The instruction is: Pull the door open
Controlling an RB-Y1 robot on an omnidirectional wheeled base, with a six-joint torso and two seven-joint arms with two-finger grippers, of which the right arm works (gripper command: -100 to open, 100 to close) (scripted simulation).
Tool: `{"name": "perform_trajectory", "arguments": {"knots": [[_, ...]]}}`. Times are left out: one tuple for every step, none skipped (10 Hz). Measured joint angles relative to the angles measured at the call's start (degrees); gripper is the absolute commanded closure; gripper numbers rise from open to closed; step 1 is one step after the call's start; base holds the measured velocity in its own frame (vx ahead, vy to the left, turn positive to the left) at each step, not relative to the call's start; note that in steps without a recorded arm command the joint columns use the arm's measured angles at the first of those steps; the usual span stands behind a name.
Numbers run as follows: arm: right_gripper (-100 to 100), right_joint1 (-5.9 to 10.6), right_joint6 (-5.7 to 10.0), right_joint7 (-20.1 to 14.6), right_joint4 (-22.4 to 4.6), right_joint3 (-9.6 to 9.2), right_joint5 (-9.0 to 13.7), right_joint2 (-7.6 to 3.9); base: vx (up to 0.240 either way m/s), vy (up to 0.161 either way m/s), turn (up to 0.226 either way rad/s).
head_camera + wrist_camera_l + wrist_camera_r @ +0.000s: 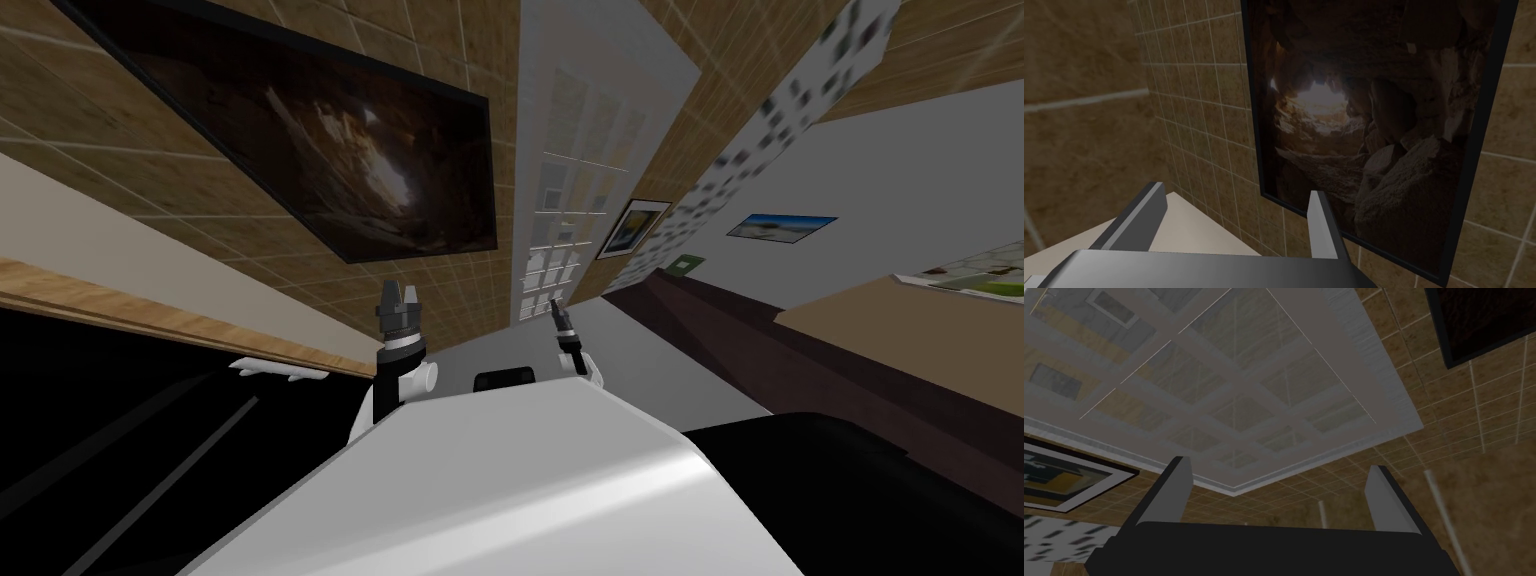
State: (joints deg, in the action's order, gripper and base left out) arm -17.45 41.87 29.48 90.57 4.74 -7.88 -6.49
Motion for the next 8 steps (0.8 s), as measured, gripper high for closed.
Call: {"name": "perform_trajectory", "arguments": {"knots": [[-100, 0.49, 0.54, 1.2, -1.7, -0.01, -0.6, -0.15, 0.095, -0.002, 0.002], [-100, 0.8, 1.07, 2.3, -3.2, -0.02, -1.1, -0.34, 0.062, 0.006, 0.001], [-100, 1.23, 1.39, 2.9, -4.3, 0.07, -1.4, -0.54, 0.059, 0.013, 0.0], [-100, 1.79, 1.9, 3.7, -6.0, 0.15, -1.7, -0.69, 0.073, 0.008, 0.0], [-100, 2.54, 2.34, 4.5, -7.7, 0.31, -2.1, -1.09, 0.089, 0.002, 0.002], [-100, 2.82, 2.56, 5.8, -8.9, 0.17, -2.8, -1.02, 0.113, -0.009, 0.0], [-100, 3.48, 3.22, 6.9, -10.7, 0.26, -3.3, -1.27, 0.103, -0.005, 0.003], [-100, 4.15, 3.82, 8.1, -12.5, 0.35, -3.8, -1.56, 0.106, 0.012, 0.002]]}}
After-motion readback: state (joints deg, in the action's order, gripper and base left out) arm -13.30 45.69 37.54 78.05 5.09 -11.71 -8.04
